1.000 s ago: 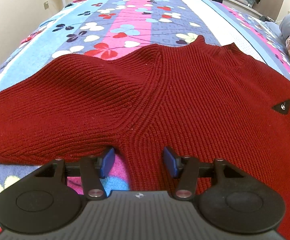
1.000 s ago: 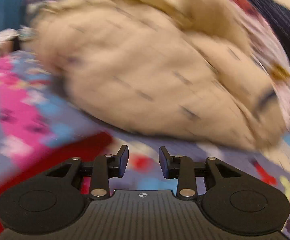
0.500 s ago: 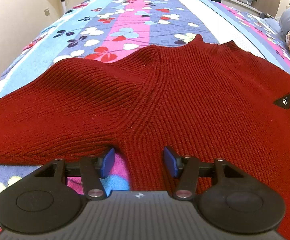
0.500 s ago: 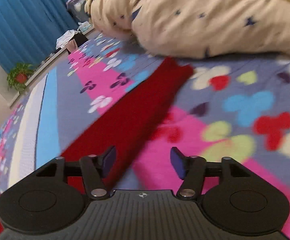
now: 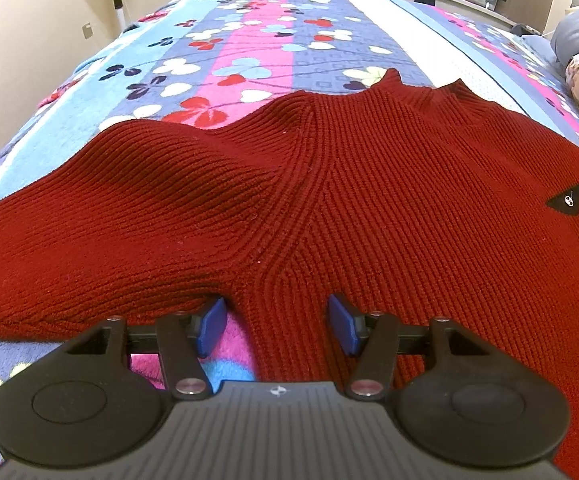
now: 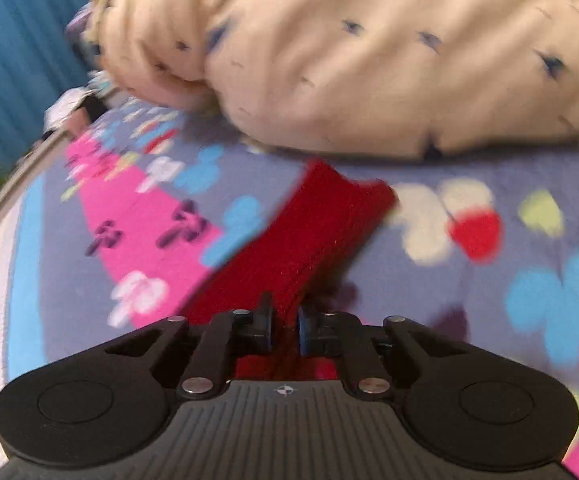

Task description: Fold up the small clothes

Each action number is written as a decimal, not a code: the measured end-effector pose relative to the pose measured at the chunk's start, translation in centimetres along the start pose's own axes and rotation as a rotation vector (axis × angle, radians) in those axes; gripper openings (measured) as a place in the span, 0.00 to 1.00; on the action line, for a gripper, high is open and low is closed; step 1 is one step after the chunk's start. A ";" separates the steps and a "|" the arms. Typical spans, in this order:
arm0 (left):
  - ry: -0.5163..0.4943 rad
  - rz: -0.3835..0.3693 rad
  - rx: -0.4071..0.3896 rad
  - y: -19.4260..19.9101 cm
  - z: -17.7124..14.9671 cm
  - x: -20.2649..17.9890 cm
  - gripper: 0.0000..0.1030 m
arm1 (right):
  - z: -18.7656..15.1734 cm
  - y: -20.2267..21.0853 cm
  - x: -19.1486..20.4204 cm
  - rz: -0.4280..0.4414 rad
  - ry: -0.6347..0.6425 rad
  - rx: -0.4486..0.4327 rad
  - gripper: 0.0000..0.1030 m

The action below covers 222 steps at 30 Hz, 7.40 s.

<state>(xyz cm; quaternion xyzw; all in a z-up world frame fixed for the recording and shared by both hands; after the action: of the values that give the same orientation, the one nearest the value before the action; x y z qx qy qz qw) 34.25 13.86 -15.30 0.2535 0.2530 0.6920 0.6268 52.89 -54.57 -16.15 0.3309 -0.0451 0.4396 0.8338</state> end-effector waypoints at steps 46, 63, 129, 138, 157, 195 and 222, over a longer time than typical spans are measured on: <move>0.159 -0.166 0.171 21.4 -16.9 -1.3 0.48 | -17.8 37.3 -10.6 0.350 0.550 0.435 0.28; 0.322 -0.222 -0.058 28.0 -12.7 4.6 0.07 | -10.9 45.0 -13.8 0.597 0.064 0.347 0.06; 0.166 0.218 -0.254 11.5 2.1 9.1 0.74 | -9.9 44.4 -2.8 0.306 0.496 -0.113 0.70; 0.475 0.275 -0.182 9.2 0.9 16.5 0.82 | -9.9 45.1 -2.0 0.331 0.494 -0.146 0.71; 0.871 0.334 -0.136 7.1 -3.3 24.0 0.82 | -8.8 46.5 -2.9 0.399 0.458 -0.168 0.73; 0.756 0.339 -0.340 7.9 0.9 22.9 0.16 | -9.0 45.2 -2.9 0.385 0.439 -0.136 0.73; 0.182 -0.195 -0.270 8.8 5.8 -2.8 0.43 | -11.1 44.0 -1.1 0.379 0.535 -0.104 0.37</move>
<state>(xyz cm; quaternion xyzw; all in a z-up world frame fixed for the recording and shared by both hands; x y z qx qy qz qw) 31.88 10.49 -5.19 0.0776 0.2367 0.6759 0.6937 16.26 -31.43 -2.60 0.1461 0.0925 0.6554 0.7353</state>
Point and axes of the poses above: each gripper's, at about its wrist camera, not at the fingertips, and y roughly against the way its jaws point, x to its left, z to its top, the point moved 6 cm from there along -y, roughly the way its jaws point, and after that the axes turned 13 degrees about -x, right-handed, at the moved point
